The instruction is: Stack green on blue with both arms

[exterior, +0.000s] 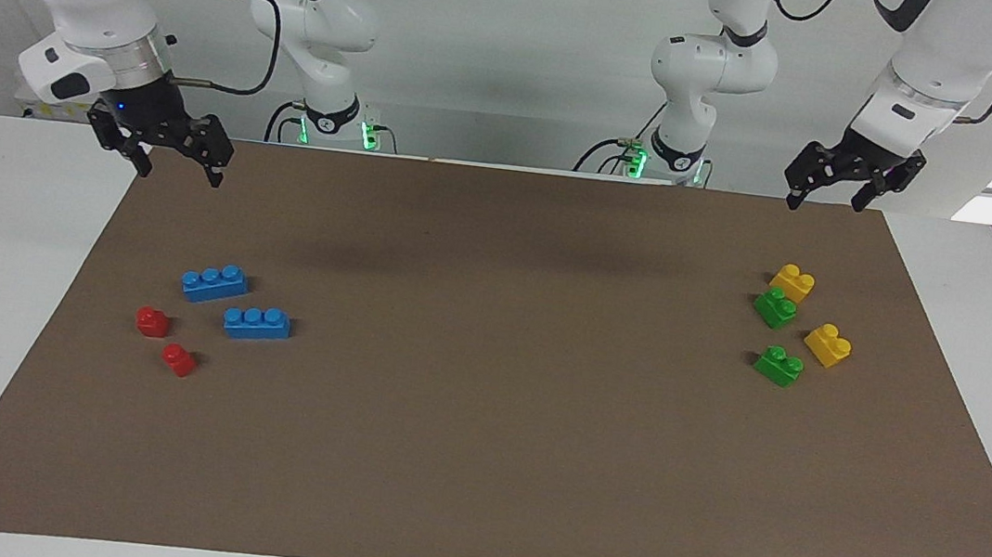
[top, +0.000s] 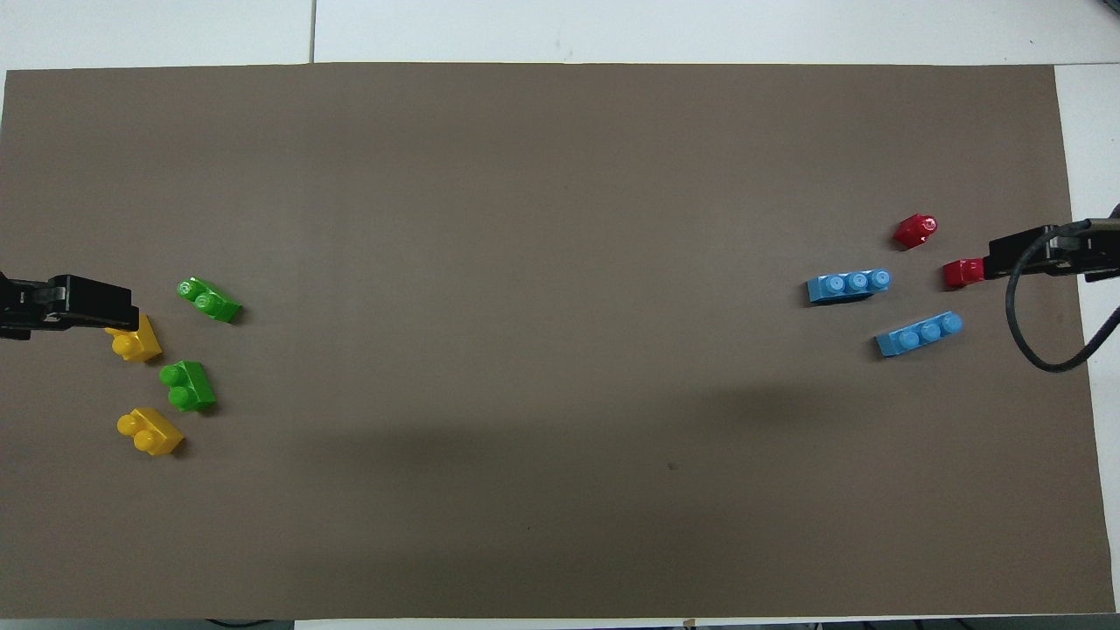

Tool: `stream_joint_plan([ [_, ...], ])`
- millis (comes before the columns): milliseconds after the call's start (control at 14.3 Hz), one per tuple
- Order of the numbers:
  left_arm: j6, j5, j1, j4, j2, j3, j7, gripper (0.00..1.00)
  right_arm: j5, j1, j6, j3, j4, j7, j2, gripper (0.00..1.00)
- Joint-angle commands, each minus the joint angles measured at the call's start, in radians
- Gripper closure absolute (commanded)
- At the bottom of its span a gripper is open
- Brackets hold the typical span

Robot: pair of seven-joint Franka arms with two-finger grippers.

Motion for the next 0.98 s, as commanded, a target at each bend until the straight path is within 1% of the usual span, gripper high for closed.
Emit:
stream_joint_plan([
  [0,-0.011,0.005,-0.015,-0.023,-0.030,0.006,-0.003,0.00,0.005,-0.006,0.012,0.009,-0.024,-0.005,-0.022,0.00],
  [420,-0.013,0.005,-0.013,-0.024,-0.033,0.006,-0.003,0.00,0.008,-0.010,0.025,0.009,-0.021,-0.030,-0.019,0.00],
  [560,-0.013,0.005,-0.013,-0.026,-0.035,0.006,-0.003,0.00,0.062,-0.019,0.057,0.004,-0.021,-0.033,-0.017,0.00],
  [630,-0.013,0.005,-0.013,-0.026,-0.035,0.006,-0.003,0.00,0.063,-0.021,0.086,0.003,-0.024,-0.013,-0.017,0.00],
  [911,-0.022,0.005,-0.013,-0.035,-0.041,0.006,-0.003,0.00,0.045,-0.026,0.114,0.000,-0.019,0.174,0.015,0.01],
])
